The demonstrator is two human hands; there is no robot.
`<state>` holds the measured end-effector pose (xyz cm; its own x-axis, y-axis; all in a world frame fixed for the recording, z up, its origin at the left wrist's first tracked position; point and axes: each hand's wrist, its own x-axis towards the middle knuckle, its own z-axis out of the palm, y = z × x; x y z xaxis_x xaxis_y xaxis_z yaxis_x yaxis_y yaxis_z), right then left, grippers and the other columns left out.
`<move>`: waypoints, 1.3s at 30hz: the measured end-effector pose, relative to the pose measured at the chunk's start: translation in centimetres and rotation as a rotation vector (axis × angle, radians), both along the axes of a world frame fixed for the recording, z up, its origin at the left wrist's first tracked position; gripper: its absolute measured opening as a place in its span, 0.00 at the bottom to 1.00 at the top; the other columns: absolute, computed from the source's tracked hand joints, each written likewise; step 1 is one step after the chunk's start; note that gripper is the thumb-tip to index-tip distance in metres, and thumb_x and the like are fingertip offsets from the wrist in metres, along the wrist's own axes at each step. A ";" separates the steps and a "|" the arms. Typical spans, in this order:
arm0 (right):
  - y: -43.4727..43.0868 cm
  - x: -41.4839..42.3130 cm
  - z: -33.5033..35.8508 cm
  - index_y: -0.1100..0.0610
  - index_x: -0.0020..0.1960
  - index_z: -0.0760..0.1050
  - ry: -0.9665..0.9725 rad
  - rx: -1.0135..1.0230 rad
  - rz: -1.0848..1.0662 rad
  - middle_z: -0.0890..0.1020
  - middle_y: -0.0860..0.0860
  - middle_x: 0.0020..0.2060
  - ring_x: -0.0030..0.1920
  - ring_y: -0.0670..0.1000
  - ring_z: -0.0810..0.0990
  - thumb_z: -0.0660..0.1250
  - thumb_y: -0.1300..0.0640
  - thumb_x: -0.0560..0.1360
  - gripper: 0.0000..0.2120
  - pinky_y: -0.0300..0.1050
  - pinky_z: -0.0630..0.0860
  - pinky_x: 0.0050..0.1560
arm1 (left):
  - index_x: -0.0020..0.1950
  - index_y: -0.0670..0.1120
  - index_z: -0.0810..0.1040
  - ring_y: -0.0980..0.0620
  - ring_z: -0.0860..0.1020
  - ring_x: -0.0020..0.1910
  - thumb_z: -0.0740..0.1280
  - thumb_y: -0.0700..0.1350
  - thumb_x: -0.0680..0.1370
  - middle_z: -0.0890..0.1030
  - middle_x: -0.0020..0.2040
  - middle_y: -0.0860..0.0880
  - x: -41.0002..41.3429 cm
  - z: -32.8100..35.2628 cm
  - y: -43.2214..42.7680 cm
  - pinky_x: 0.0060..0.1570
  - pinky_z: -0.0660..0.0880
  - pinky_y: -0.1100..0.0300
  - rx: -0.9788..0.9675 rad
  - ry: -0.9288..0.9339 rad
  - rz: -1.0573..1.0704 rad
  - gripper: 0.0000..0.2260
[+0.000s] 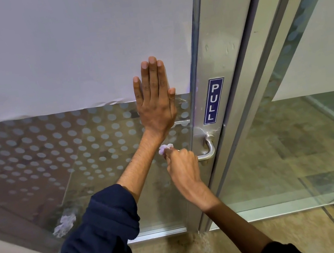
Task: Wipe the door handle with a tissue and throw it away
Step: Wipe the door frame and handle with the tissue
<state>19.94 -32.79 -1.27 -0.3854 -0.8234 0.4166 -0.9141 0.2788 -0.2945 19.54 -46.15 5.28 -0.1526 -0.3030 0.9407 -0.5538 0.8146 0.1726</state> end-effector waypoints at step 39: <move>7.1 -9.9 -5.8 0.54 0.60 0.79 -0.872 -0.465 -0.015 0.83 0.41 0.53 0.56 0.43 0.82 0.70 0.61 0.76 0.13 0.35 0.77 0.58 | 0.80 0.48 0.34 0.55 0.35 0.81 0.41 0.51 0.85 0.31 0.81 0.55 0.0 -0.1 0.2 0.81 0.35 0.53 -0.007 0.005 -0.015 0.26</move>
<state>10.05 -25.65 -7.10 -0.7205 -0.6419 0.2625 -0.3222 -0.0253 -0.9463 19.56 -45.90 5.18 -0.1525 -0.2944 0.9434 -0.5408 0.8239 0.1697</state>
